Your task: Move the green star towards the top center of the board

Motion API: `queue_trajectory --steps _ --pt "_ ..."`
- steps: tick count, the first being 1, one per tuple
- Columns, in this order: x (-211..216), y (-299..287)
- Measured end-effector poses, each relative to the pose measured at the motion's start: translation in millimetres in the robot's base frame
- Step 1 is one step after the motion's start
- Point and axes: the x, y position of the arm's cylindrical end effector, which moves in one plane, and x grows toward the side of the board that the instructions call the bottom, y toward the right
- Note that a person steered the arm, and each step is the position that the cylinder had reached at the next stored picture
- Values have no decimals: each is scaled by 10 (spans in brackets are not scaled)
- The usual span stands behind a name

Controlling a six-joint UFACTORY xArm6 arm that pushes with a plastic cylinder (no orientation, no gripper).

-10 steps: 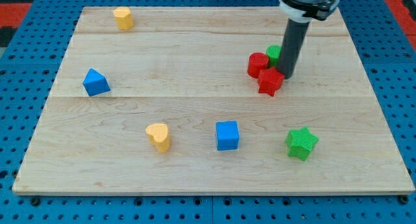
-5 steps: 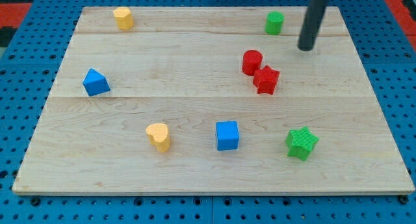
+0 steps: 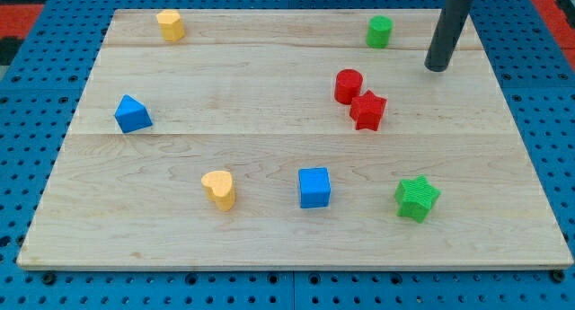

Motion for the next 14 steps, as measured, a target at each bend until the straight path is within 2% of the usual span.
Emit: queue_trajectory --steps 2,3,4,5,6,7,8,9,12,14 --pt "-22 -37" --pt "280 2" --pt "1202 -94" --pt "1872 -90" --pt "2153 -113" --pt "2634 -553" --pt "2681 -878" --pt "2466 -1370" --pt "1910 -1320" --pt "1060 -1675"
